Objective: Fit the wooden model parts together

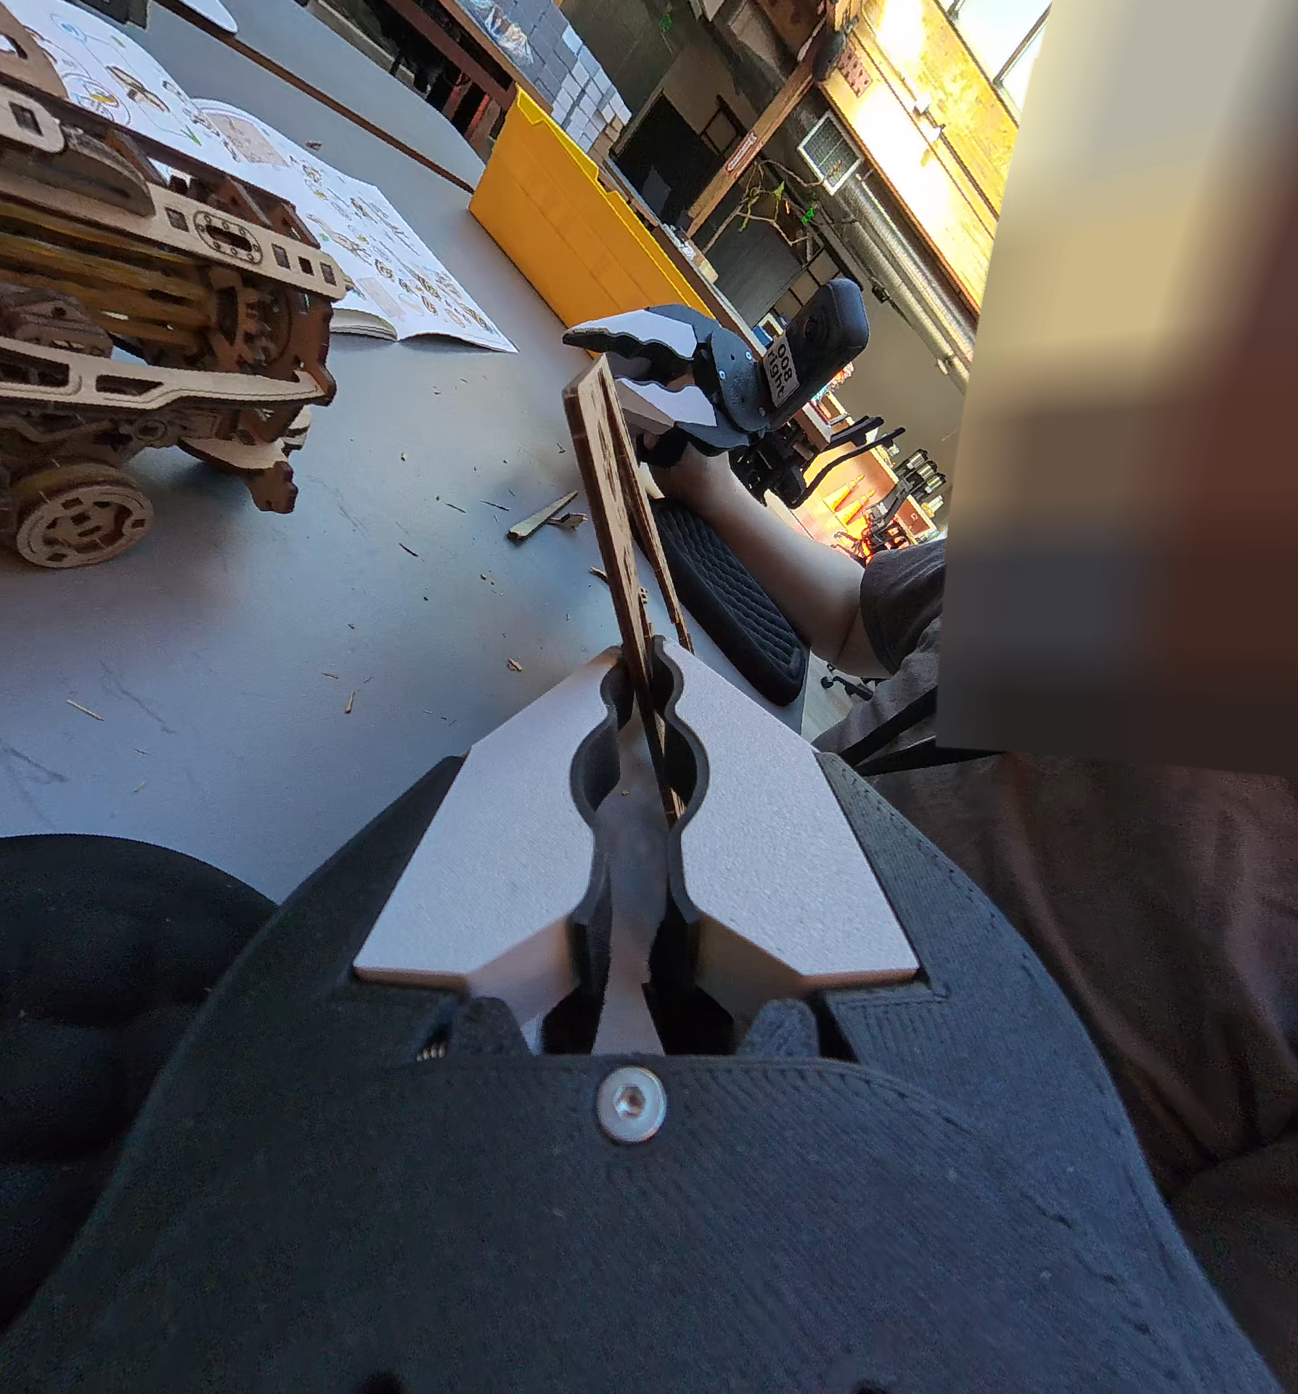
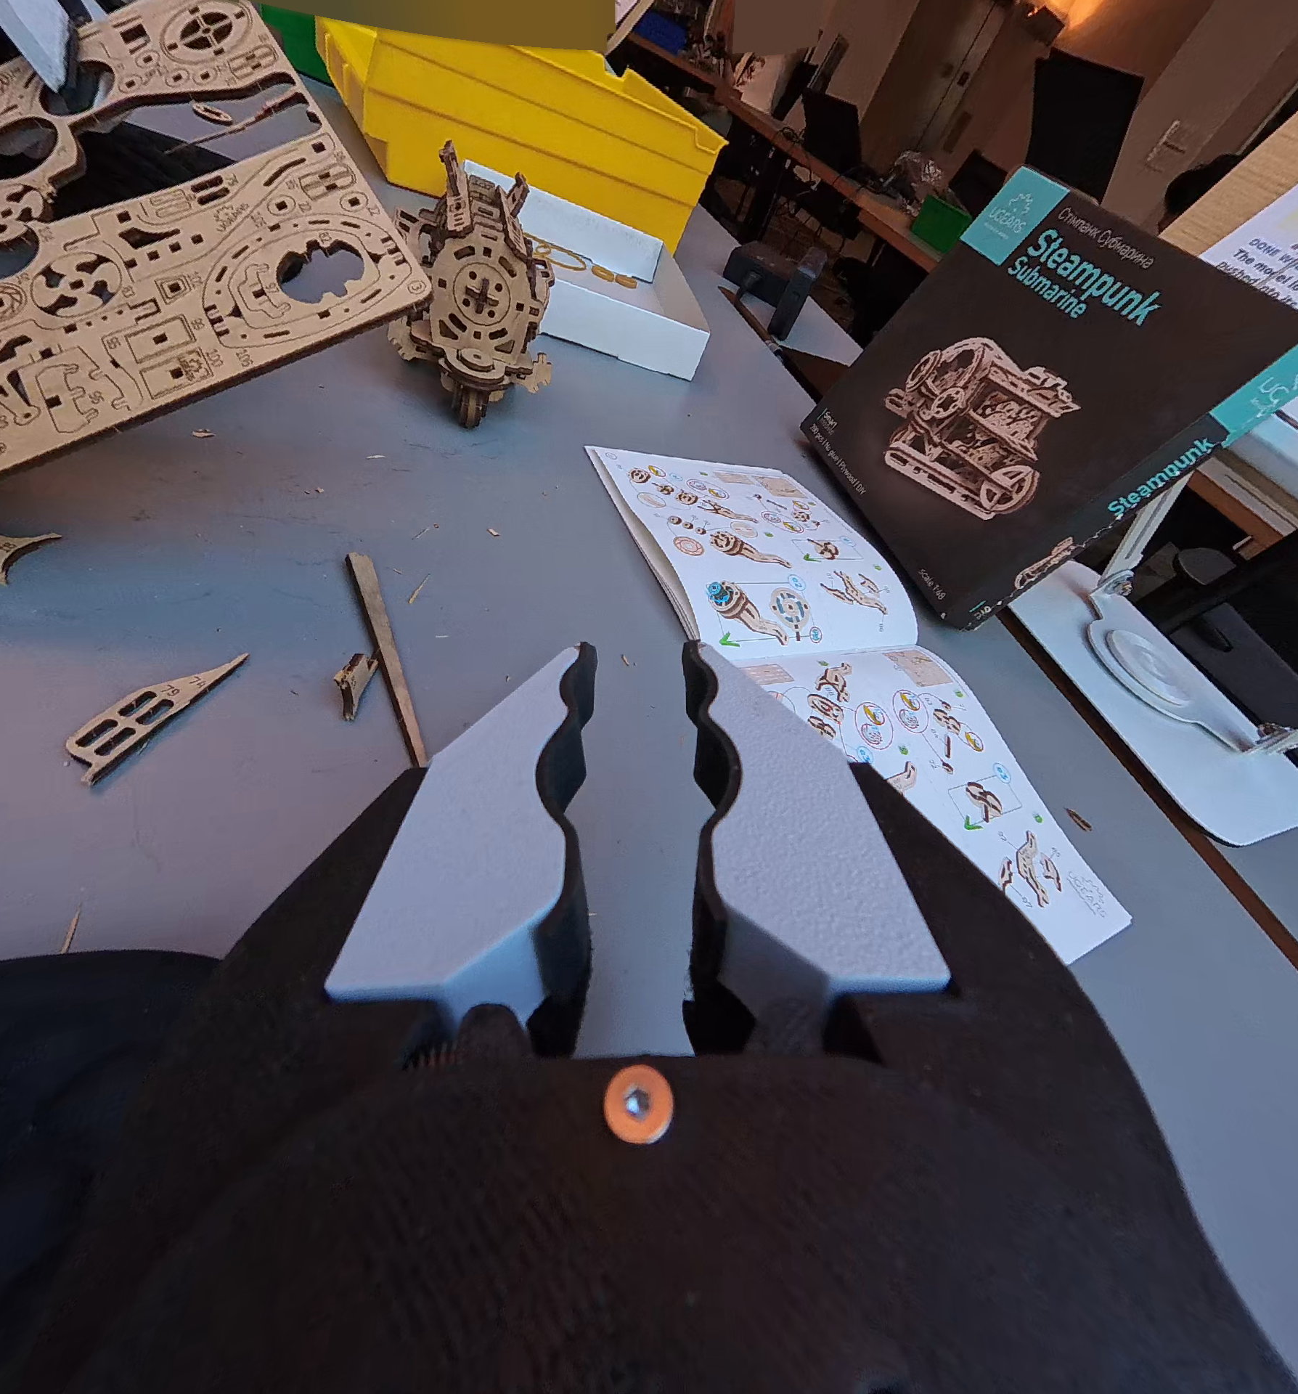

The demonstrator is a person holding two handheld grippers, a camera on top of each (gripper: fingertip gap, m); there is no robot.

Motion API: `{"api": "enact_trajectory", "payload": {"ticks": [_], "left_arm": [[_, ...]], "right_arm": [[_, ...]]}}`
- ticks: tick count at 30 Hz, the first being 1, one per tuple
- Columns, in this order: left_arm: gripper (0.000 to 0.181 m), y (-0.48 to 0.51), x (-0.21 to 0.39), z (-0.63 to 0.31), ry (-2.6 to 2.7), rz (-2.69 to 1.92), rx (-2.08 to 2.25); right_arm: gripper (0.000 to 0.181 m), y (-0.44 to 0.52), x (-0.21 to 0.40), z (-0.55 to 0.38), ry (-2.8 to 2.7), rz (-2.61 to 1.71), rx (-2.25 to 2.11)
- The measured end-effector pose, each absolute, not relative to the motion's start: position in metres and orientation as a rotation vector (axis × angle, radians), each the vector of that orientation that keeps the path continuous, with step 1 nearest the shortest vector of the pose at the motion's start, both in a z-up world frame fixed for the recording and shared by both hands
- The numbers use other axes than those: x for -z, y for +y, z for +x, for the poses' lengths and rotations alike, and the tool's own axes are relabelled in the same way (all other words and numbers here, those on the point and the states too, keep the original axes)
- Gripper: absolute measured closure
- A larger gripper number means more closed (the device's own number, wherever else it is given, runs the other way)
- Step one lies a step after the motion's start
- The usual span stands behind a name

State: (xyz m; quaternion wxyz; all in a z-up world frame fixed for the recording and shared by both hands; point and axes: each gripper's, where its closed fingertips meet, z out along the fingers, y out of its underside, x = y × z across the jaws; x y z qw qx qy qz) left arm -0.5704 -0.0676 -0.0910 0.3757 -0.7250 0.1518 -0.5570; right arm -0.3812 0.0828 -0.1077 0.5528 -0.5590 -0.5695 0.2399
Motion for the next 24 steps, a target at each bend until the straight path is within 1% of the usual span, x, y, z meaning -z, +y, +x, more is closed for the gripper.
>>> {"api": "enact_trajectory", "payload": {"ticks": [19,21,24], "left_arm": [[0.179,-0.068,0.091,-0.570,0.397,-1.850,1.406],[0.179,-0.068,0.090,-0.570,0.401,-1.846,1.402],[0.179,-0.069,0.089,-0.570,0.413,-1.837,1.400]], "right_arm": [[0.159,0.082,0.110,-0.382,-1.369,-1.318,-0.545],[0.159,0.080,0.102,-0.384,-1.352,-1.297,-0.561],[0.159,0.064,0.061,-0.398,-1.217,-1.327,-0.762]]}}
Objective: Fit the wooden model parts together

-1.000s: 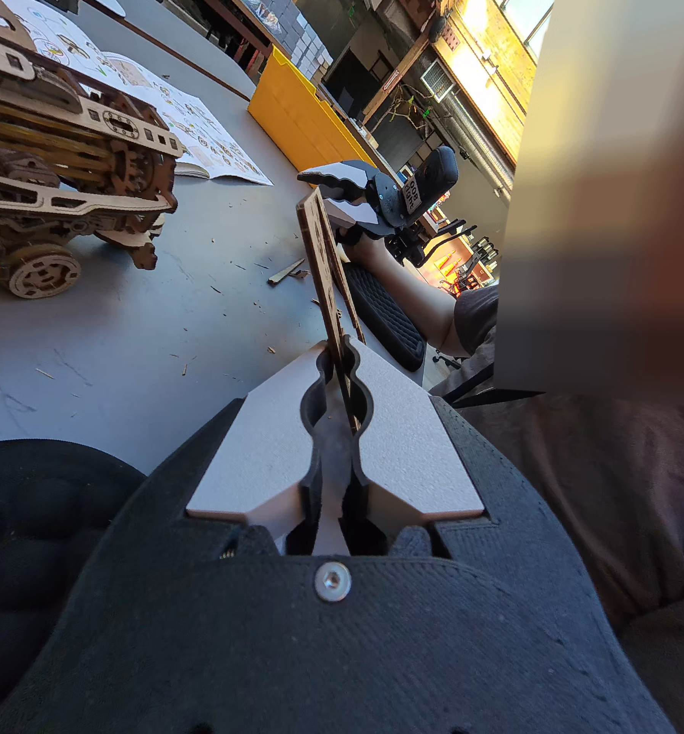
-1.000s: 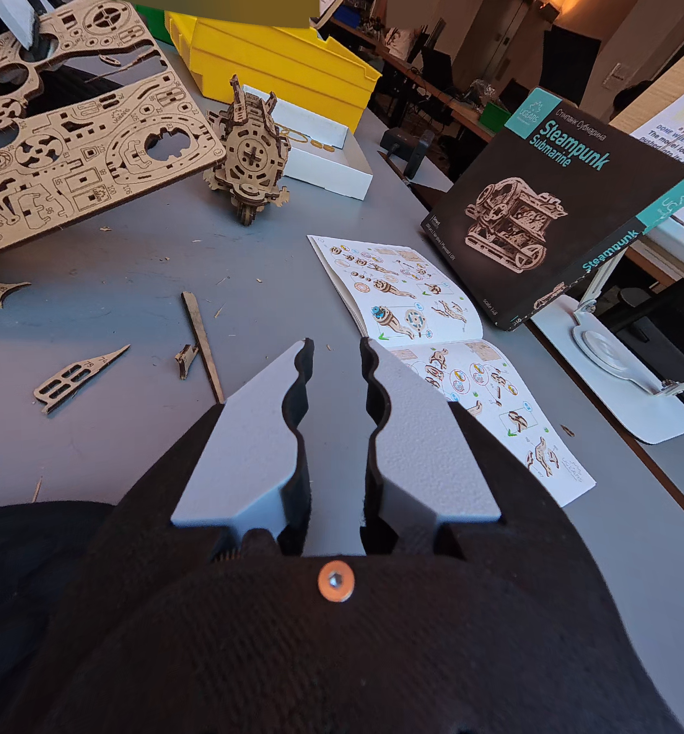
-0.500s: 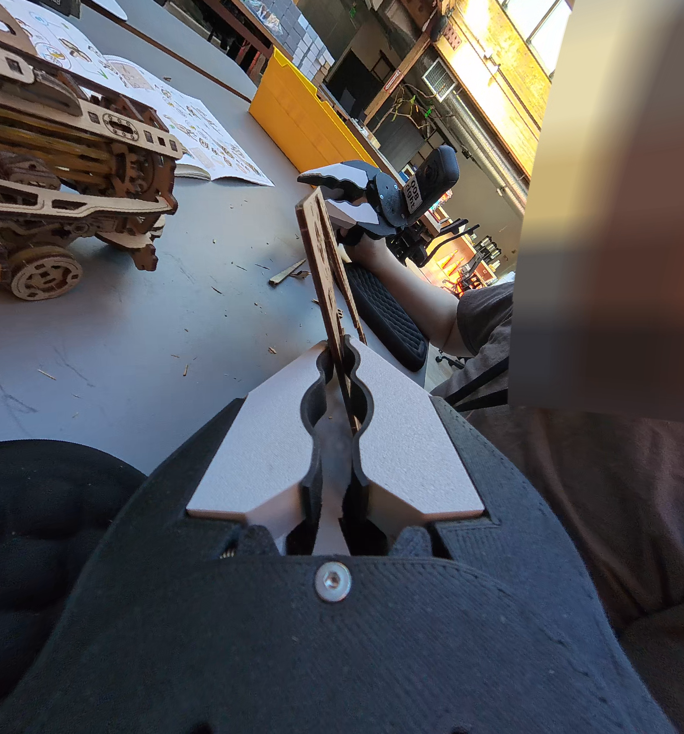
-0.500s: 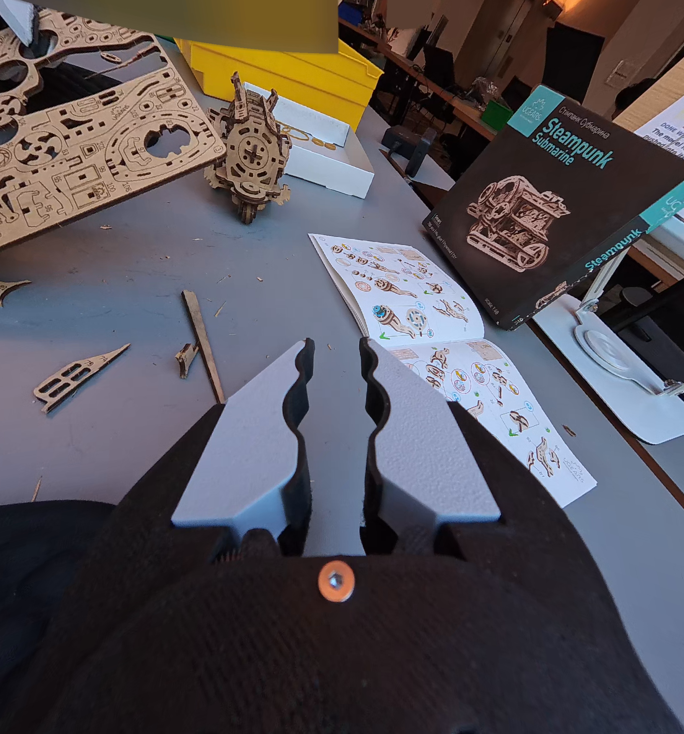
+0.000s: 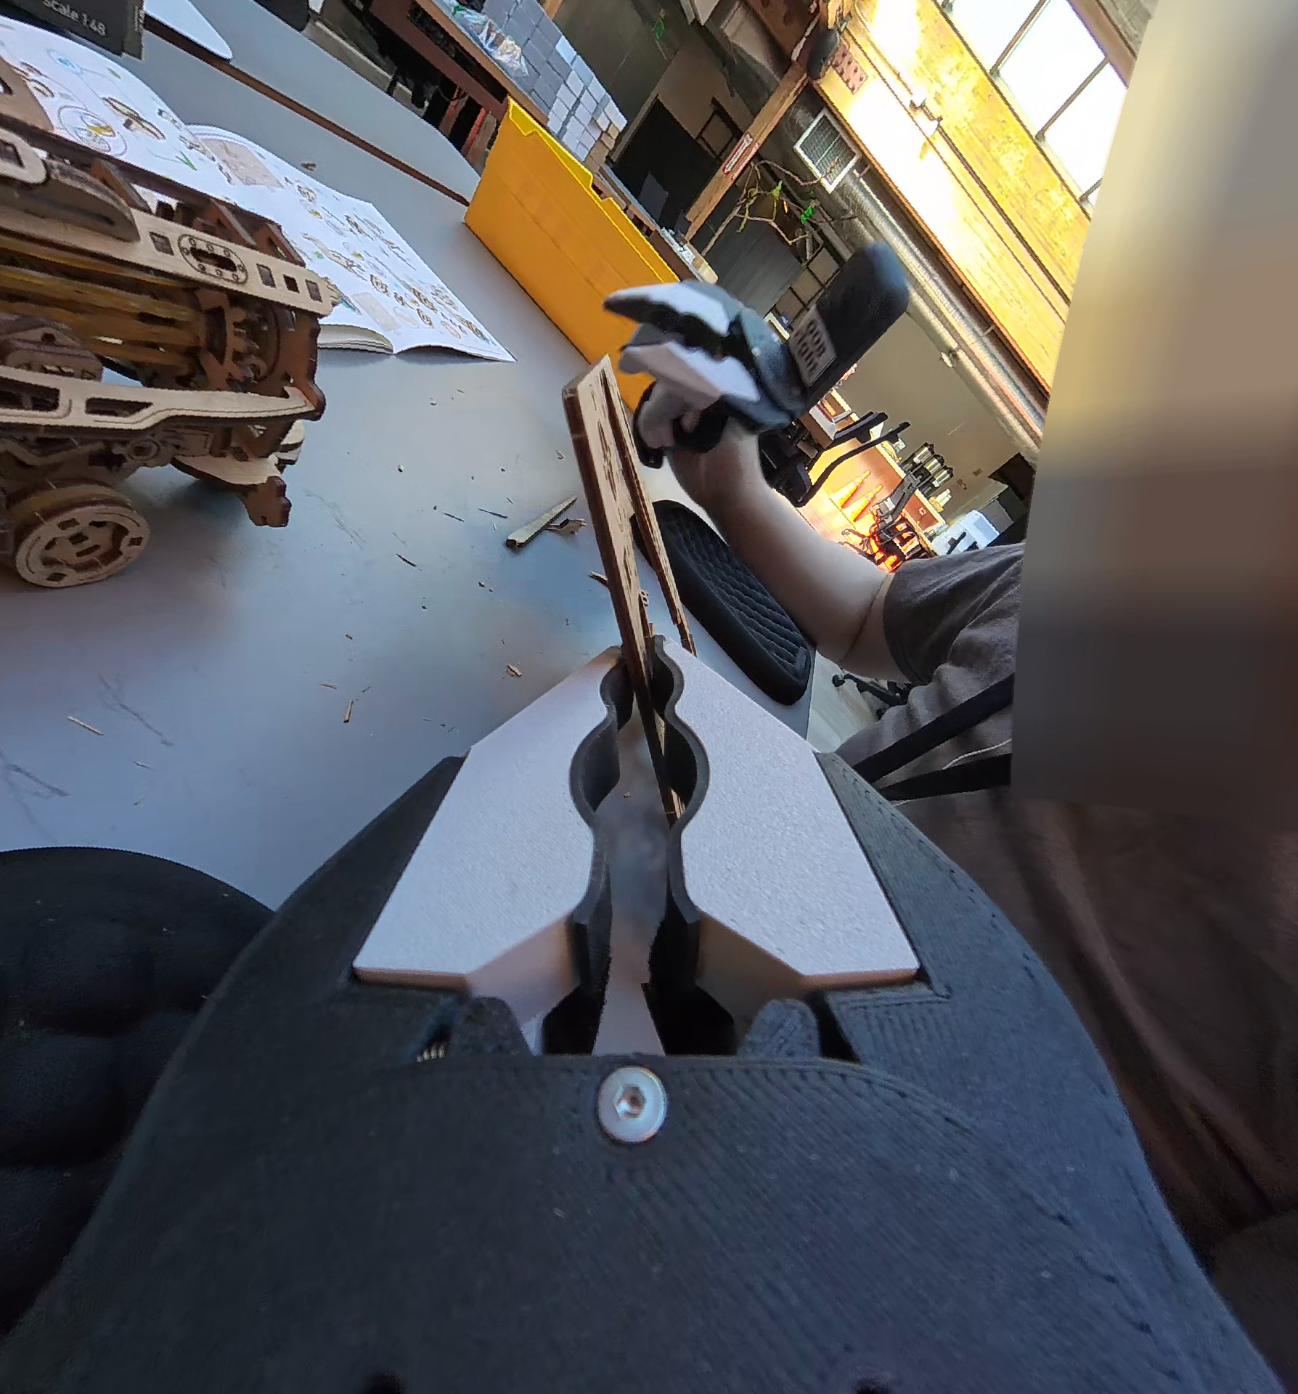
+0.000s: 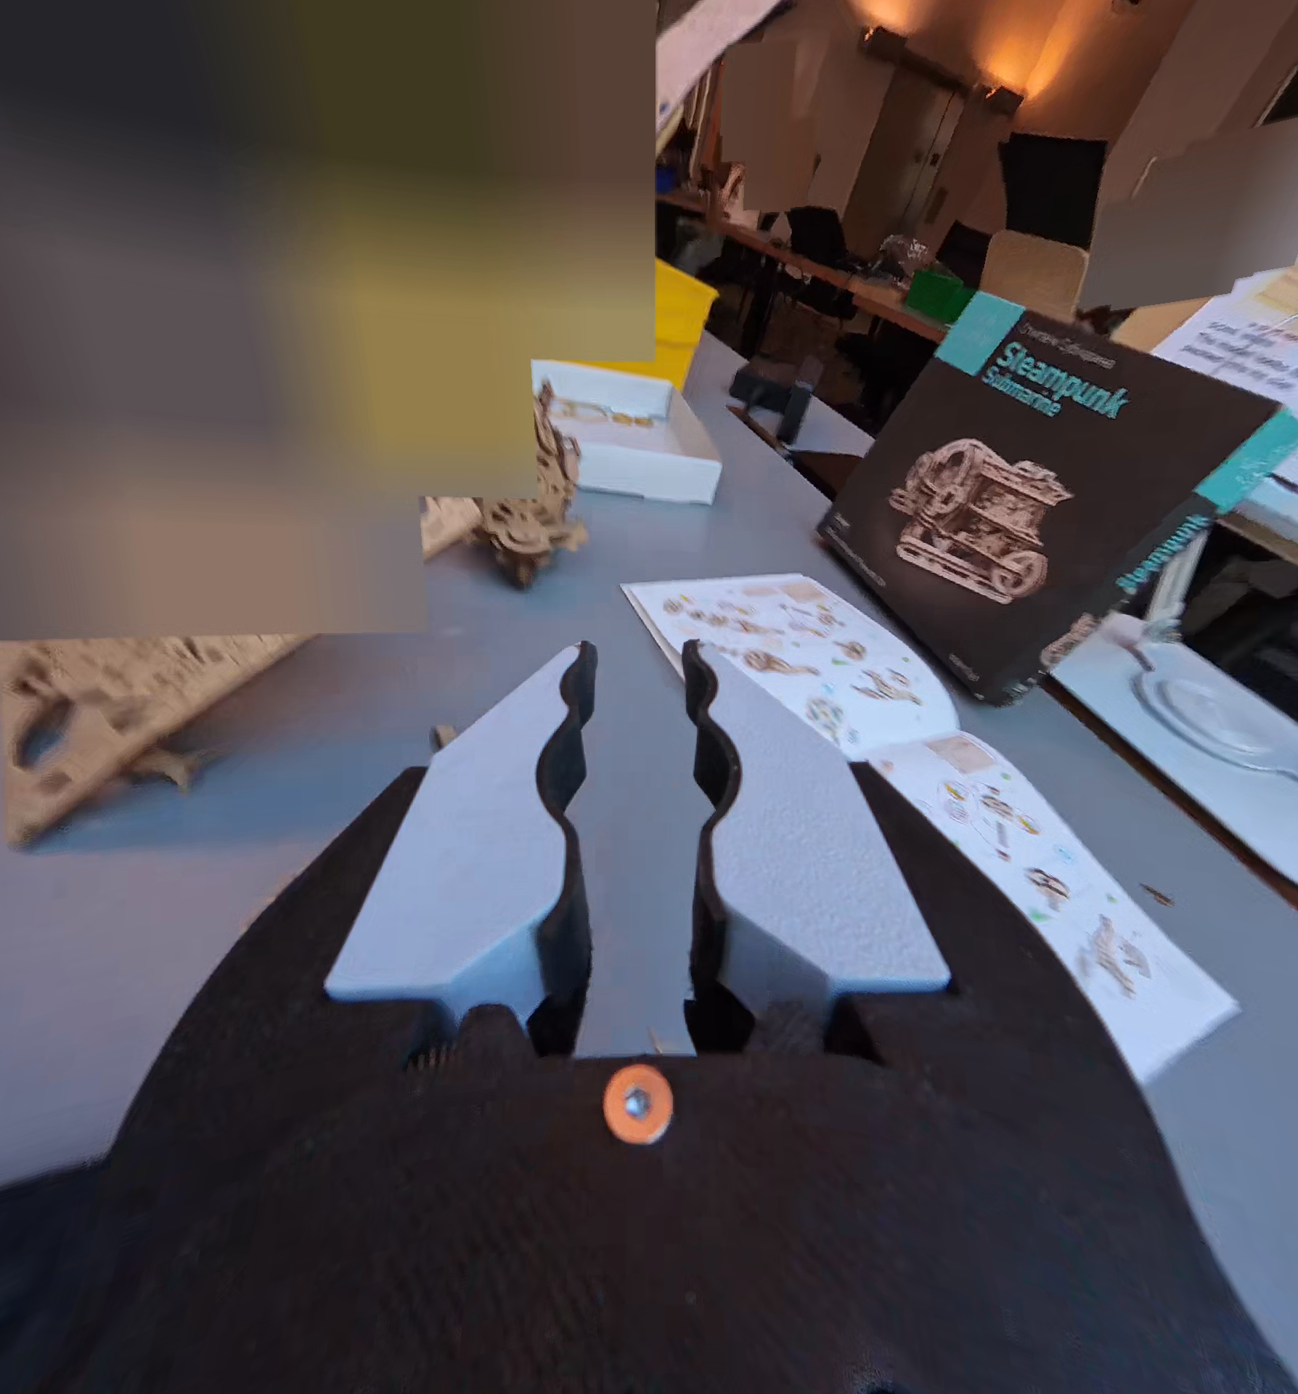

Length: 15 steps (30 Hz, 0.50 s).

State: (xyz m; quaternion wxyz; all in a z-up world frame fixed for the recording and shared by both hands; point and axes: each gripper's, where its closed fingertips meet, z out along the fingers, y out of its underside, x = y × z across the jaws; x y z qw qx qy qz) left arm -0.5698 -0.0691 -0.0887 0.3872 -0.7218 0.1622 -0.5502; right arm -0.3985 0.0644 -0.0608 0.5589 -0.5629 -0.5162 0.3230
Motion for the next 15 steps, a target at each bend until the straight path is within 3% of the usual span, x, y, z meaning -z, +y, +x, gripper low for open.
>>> {"api": "enact_trajectory", "payload": {"ticks": [5,11,15], "left_arm": [[0.180,-0.074,0.082,-0.569,0.442,-1.785,1.412],[0.181,-0.074,0.079,-0.571,0.433,-1.765,1.426],[0.181,-0.075,0.079,-0.570,0.440,-1.764,1.426]], "right_arm": [[0.125,0.035,0.040,-0.450,-1.043,-1.538,-1.334],[0.132,0.008,0.049,-0.477,-0.966,-1.715,-1.924],[0.148,0.001,0.054,-0.483,-0.952,-1.754,-2.031]]}}
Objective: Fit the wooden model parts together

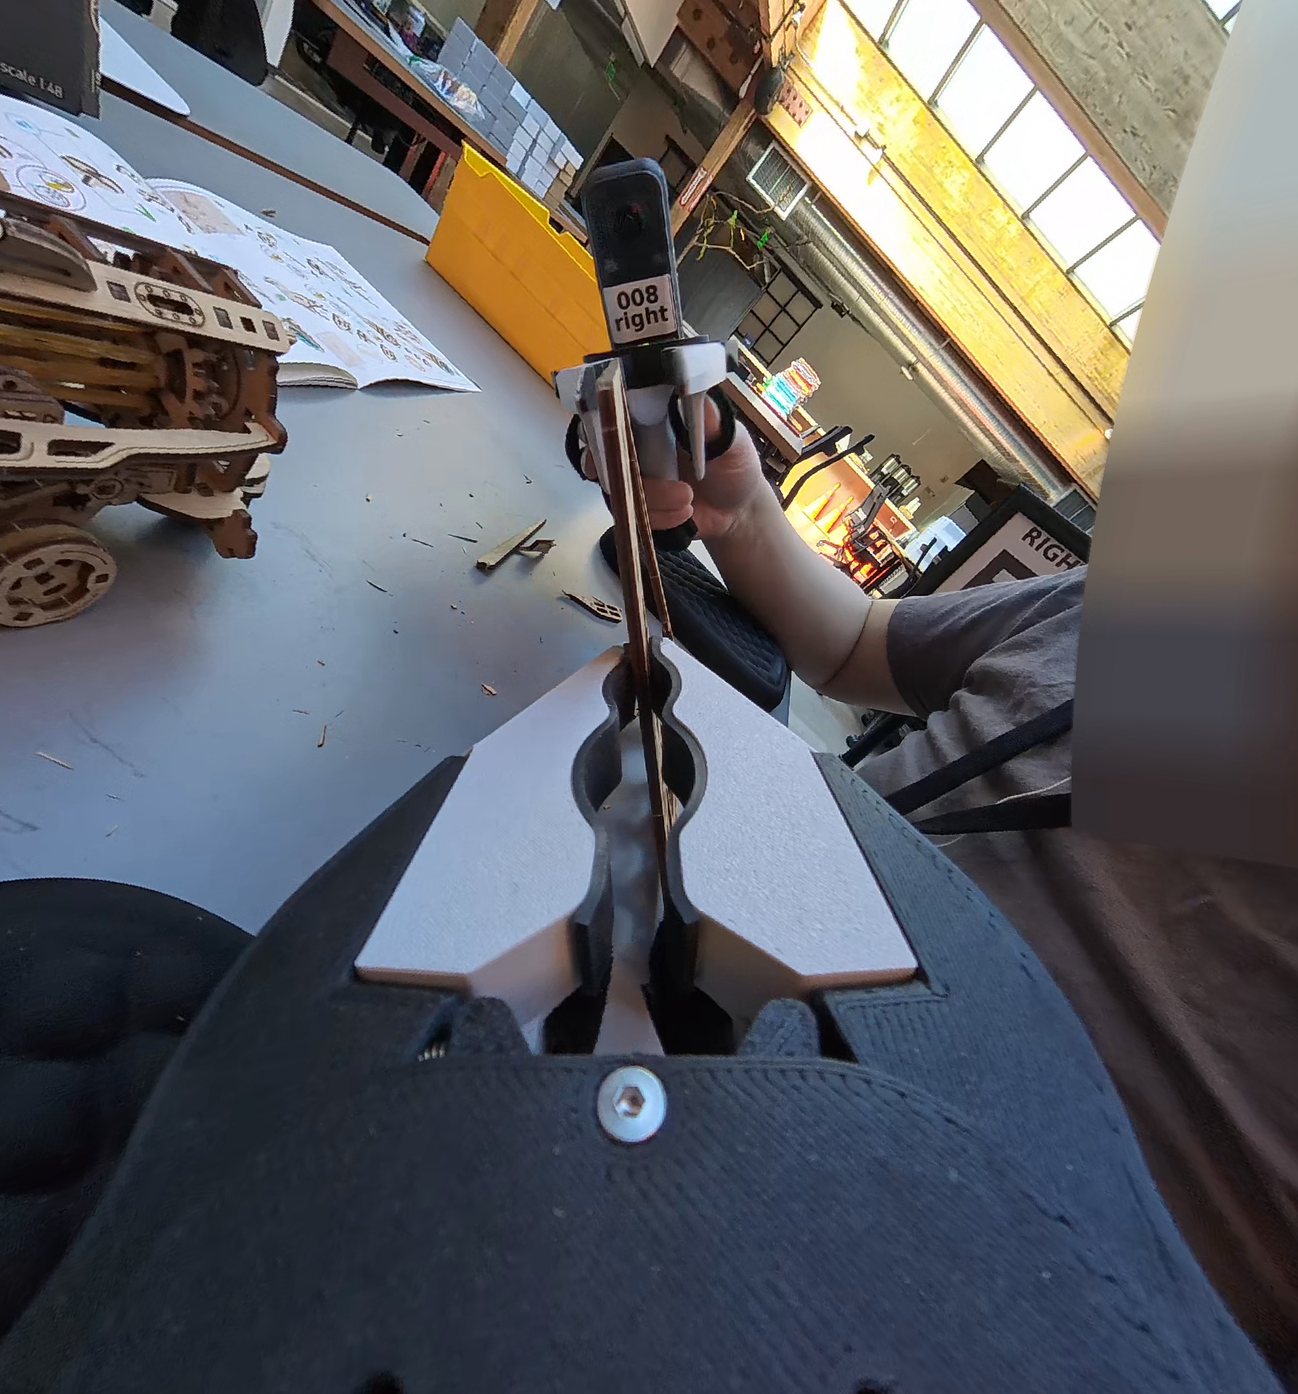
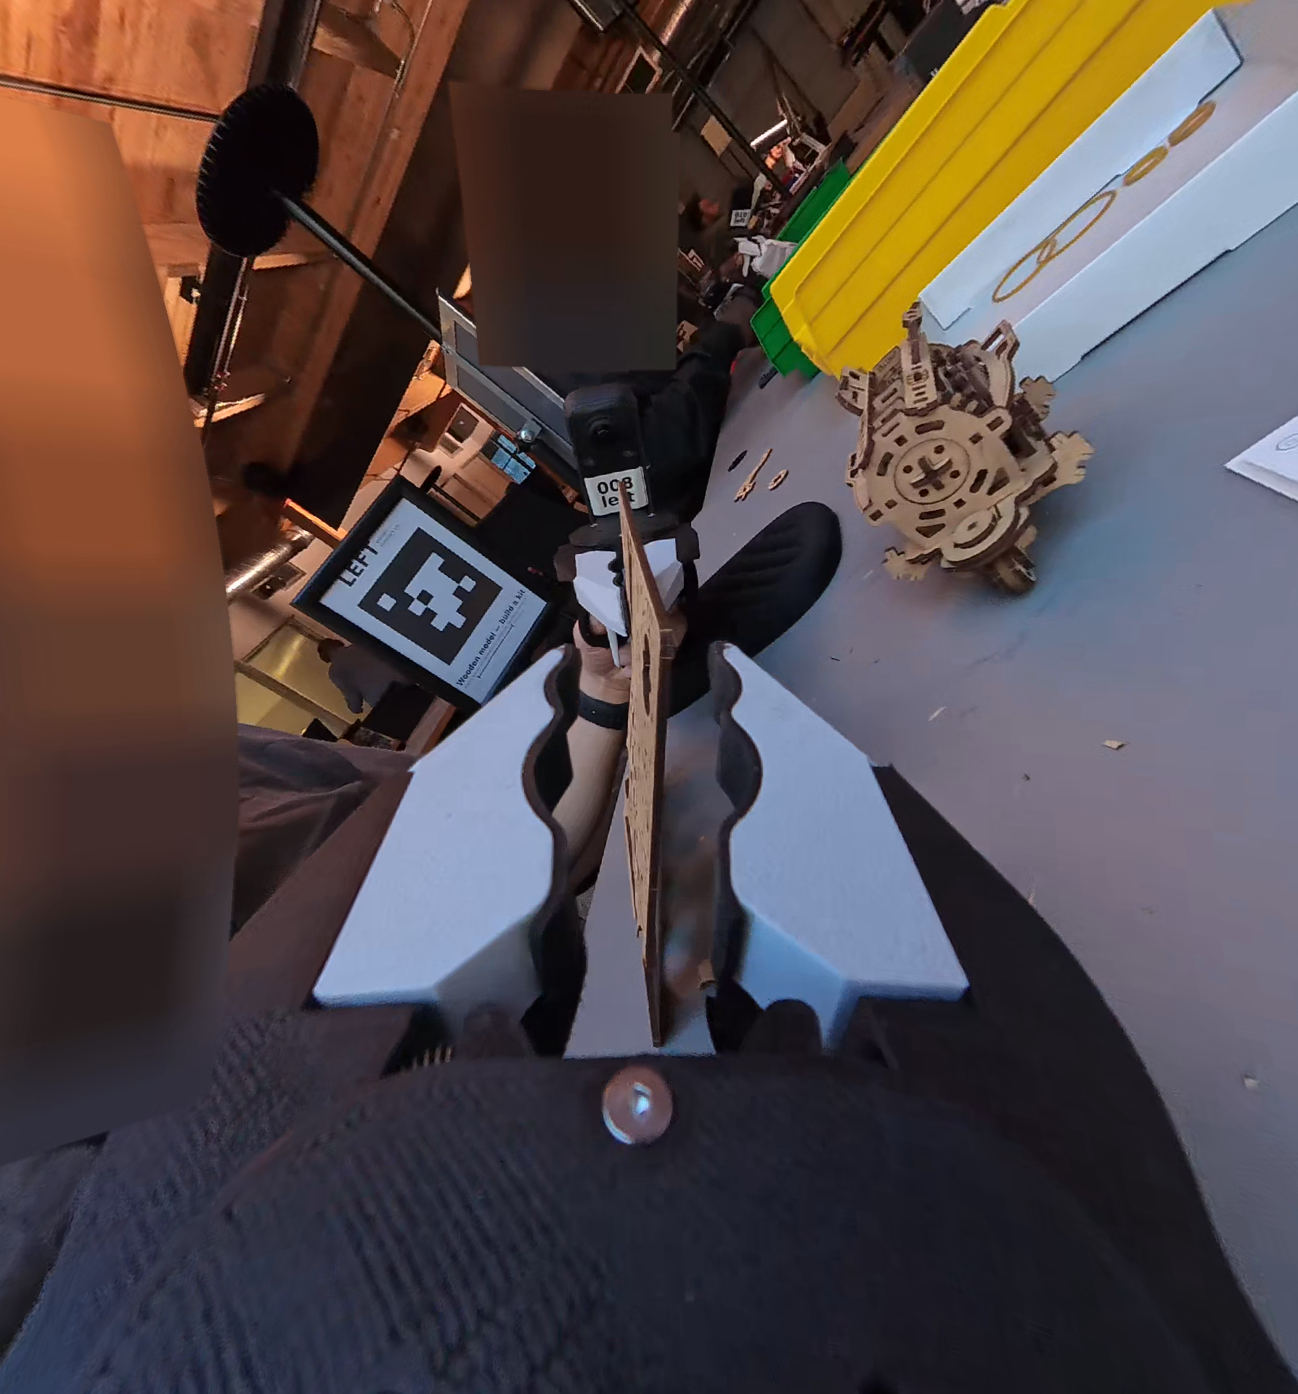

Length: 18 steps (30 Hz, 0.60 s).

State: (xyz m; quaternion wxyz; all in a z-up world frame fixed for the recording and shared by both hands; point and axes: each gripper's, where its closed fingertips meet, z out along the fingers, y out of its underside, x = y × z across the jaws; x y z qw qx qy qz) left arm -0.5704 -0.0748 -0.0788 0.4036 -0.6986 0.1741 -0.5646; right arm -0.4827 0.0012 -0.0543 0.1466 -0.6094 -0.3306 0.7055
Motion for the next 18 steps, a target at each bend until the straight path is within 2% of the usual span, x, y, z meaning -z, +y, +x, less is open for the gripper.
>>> {"api": "enact_trajectory", "payload": {"ticks": [3,4,6,8,14,16,18], "left_arm": [[0.181,-0.075,0.079,-0.571,0.430,-1.765,1.451],[0.177,-0.075,0.077,-0.571,0.425,-1.757,1.474],[0.147,-0.076,0.072,-0.573,0.399,-1.721,1.530],[0.132,-0.072,0.062,-0.583,0.339,-1.649,1.566],[0.127,-0.052,0.031,-0.629,0.301,-1.611,1.191],[0.121,-0.046,0.016,-0.626,0.393,-1.644,1.048],[0.122,-0.038,0.008,-0.603,0.546,-1.718,0.961]], "right_arm": [[0.179,-0.005,0.055,-0.481,-1.022,-1.721,-2.040],[0.181,-0.005,0.055,-0.480,-1.020,-1.721,-2.052],[0.181,-0.002,0.059,-0.480,-1.003,-1.733,-2.045],[0.181,0.000,0.063,-0.479,-0.995,-1.738,-2.047],[0.181,-0.003,0.062,-0.476,-1.024,-1.703,-2.055],[0.180,-0.003,0.062,-0.476,-1.034,-1.692,-2.035],[0.180,-0.003,0.063,-0.475,-1.042,-1.682,-2.016]]}}
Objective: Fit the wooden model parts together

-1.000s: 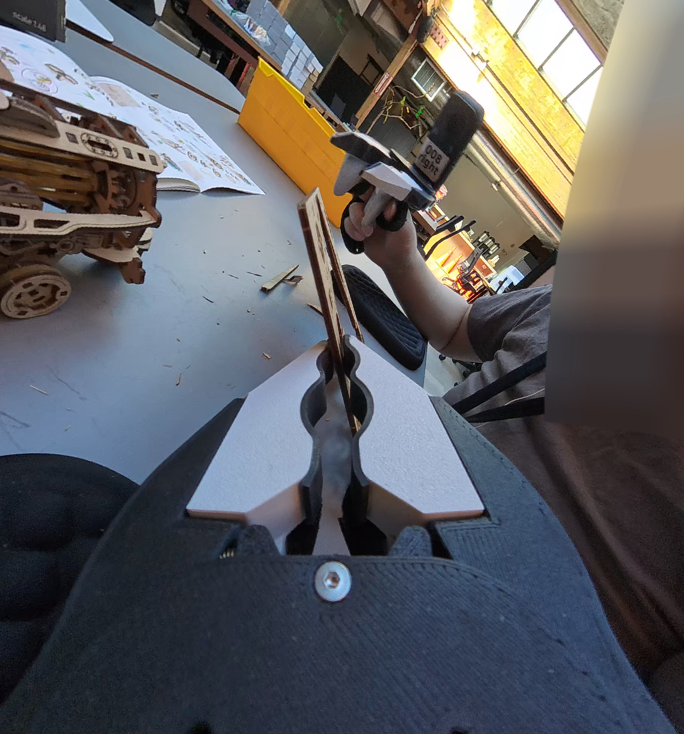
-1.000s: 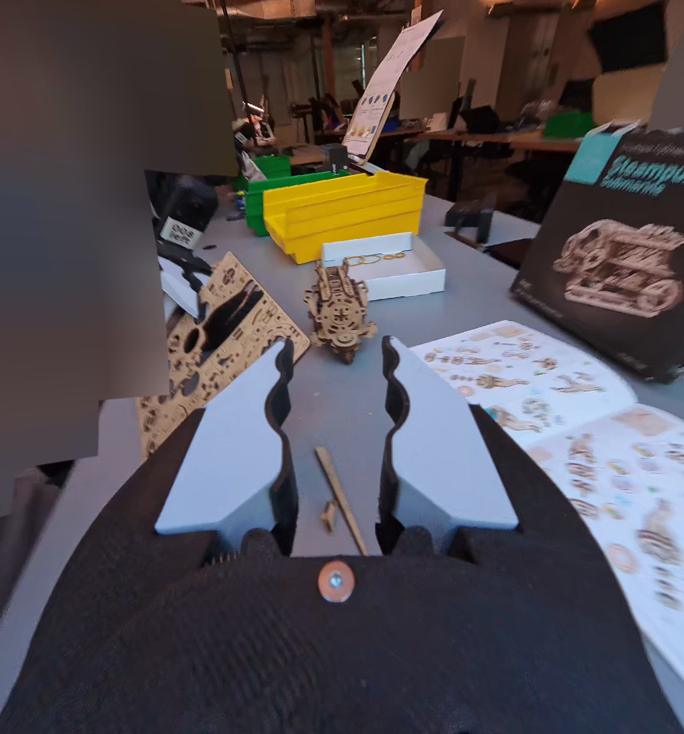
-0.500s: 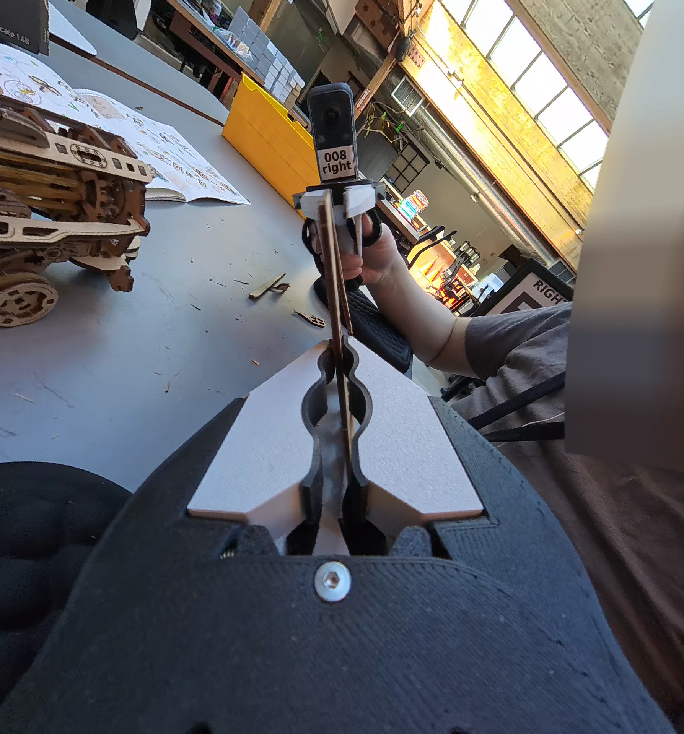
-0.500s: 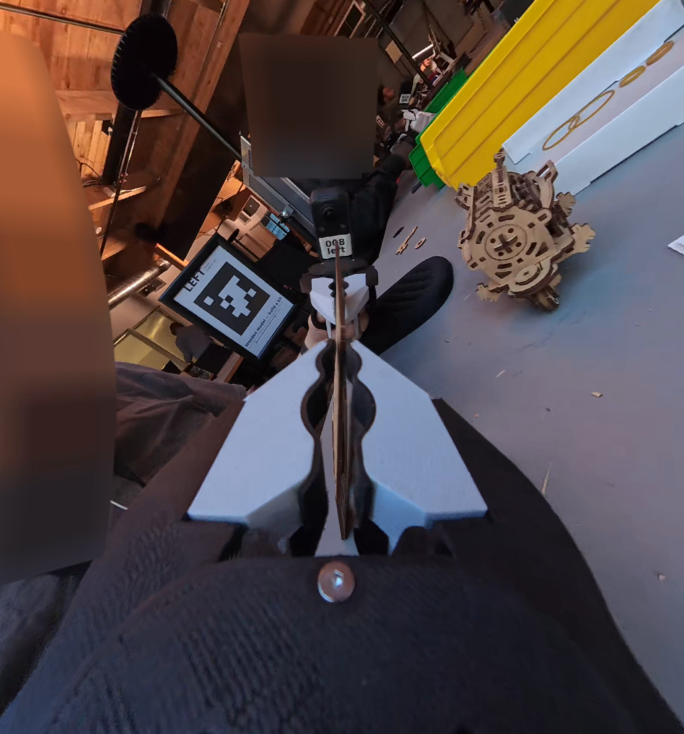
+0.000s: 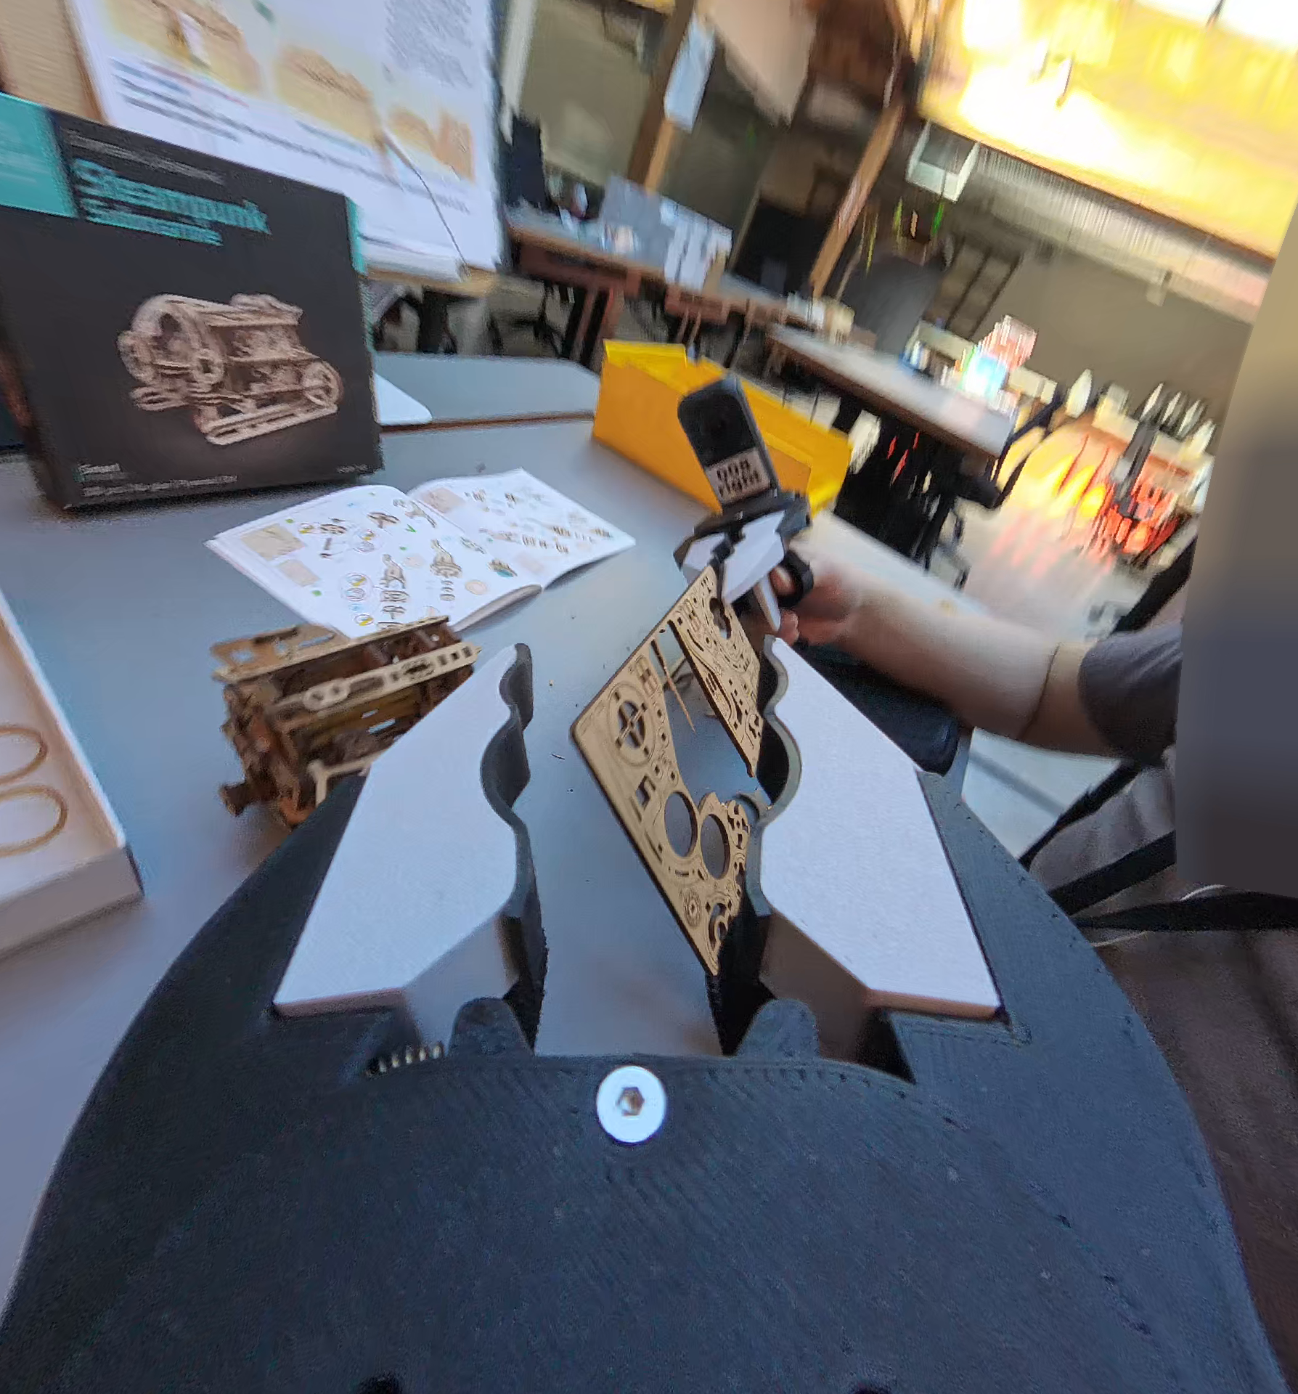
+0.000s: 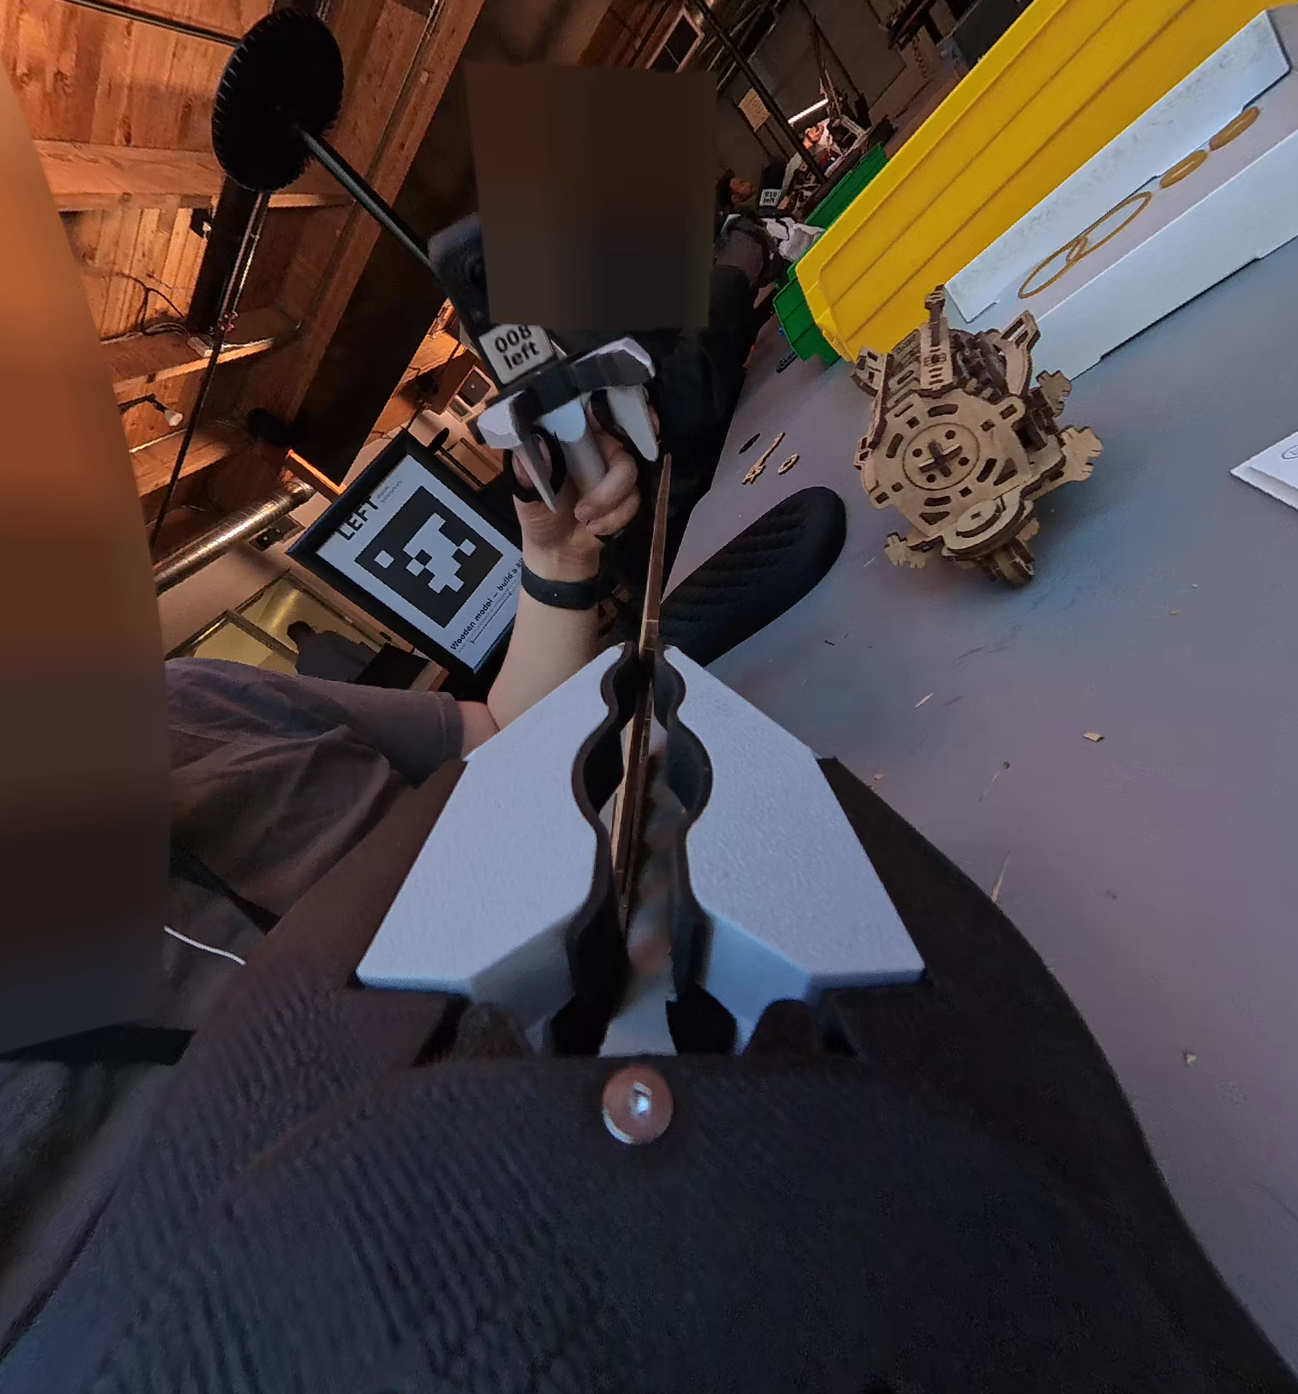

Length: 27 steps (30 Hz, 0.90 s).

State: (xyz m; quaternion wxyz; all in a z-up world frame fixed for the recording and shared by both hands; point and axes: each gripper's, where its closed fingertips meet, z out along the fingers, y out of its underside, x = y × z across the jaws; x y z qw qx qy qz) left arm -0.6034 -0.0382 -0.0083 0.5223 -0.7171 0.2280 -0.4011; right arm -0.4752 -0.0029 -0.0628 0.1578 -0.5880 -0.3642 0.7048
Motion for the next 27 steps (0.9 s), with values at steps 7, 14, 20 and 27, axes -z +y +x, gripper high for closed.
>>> {"api": "enact_trajectory", "payload": {"ticks": [7,14,20,27], "left_arm": [[0.145,-0.011,0.018,-0.519,0.958,-1.977,1.122],[0.150,0.001,0.041,-0.494,1.299,-2.152,1.160],[0.154,0.004,0.058,-0.487,1.467,-2.223,1.181],[0.171,-0.014,0.079,-0.492,1.463,-2.270,1.301]], "right_arm": [[0.179,-0.006,0.064,-0.468,-1.061,-1.647,-1.964],[0.178,-0.005,0.068,-0.465,-1.075,-1.630,-1.921],[0.178,-0.003,0.069,-0.465,-1.083,-1.629,-1.885],[0.178,-0.002,0.071,-0.468,-1.109,-1.632,-1.852]]}}
